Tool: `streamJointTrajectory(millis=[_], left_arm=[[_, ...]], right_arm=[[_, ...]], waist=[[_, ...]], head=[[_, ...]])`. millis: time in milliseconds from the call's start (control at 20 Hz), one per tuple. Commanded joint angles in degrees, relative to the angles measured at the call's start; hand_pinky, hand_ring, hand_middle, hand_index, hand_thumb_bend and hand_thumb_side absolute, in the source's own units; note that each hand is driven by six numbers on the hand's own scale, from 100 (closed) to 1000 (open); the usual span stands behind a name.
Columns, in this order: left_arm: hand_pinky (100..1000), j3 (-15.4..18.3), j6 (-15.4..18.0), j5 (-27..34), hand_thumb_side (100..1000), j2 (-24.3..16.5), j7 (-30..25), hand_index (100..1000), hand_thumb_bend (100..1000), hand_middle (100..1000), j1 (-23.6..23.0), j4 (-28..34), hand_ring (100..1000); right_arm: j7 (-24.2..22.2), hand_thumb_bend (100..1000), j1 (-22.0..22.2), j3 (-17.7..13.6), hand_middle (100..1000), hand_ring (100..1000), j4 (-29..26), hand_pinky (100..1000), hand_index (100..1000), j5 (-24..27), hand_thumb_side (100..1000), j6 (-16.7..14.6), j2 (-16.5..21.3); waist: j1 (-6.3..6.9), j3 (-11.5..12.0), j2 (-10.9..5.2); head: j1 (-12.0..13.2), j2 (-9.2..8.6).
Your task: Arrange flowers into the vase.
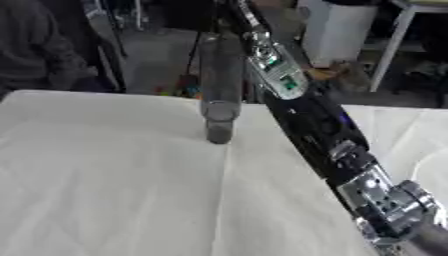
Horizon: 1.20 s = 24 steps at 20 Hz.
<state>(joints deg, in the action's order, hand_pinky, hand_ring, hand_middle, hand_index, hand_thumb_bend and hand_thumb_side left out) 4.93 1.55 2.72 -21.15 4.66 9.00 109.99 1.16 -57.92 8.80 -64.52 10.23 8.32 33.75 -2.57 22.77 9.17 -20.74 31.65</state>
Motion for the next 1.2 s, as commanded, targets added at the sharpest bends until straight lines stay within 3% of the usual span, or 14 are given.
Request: streamJointTrajectory(millis=[50, 650, 1200], left_arm=[[660, 0.72, 0.09, -0.16, 739, -1.02, 0.22, 718, 554, 679, 0.19, 0.52, 722], [659, 0.87, 0.1, -0.34, 739, -1.28, 0.28, 717, 558, 678, -0.17, 0.42, 721], [659, 1.02, 0.02, -0.6, 740, -1.42, 0.24, 717, 563, 677, -0.3, 0.42, 721]], right_arm=[[-4.4, 100, -2.0, -1.09, 548, 656, -0.35, 760, 298, -2.05, 928, 2.16, 2.79], [-8.61, 100, -3.16, -1.92, 581, 706, 0.53, 851, 310, -8.64, 995, 3.84, 4.57], [-10.06, 100, -3.21, -2.33, 567, 703, 3.74, 873, 276, -7.98, 1000, 8.74, 4.44]], waist=[[0.2, -0.07, -1.1], [-0.17, -0.12, -1.61], [-0.54, -0.39, -1.94]], head=[[0.1, -0.04], [0.21, 0.32], [0.33, 0.54]])
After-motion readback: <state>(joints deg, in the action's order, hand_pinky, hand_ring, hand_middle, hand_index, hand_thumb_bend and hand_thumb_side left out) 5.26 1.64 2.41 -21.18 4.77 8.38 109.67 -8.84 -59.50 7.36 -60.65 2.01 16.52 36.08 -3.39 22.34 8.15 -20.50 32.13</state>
